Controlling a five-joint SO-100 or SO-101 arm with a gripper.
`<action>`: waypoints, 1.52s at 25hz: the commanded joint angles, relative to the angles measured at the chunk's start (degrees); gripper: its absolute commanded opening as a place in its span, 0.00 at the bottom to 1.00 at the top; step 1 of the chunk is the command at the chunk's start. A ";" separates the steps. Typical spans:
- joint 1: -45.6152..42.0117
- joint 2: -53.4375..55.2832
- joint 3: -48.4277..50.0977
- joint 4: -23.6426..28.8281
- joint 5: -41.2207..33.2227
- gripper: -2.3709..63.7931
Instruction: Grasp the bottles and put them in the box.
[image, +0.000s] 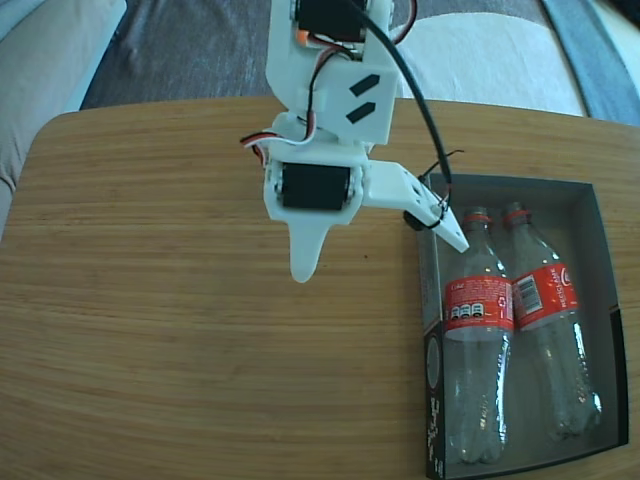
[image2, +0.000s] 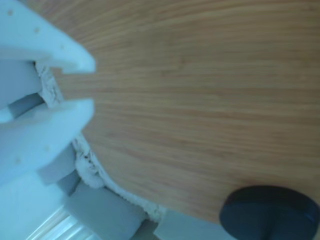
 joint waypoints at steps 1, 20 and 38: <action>-0.09 7.03 7.21 -5.36 -0.26 0.06; -0.62 37.62 46.14 -13.71 0.18 0.07; -5.19 51.77 59.33 -13.71 0.18 0.07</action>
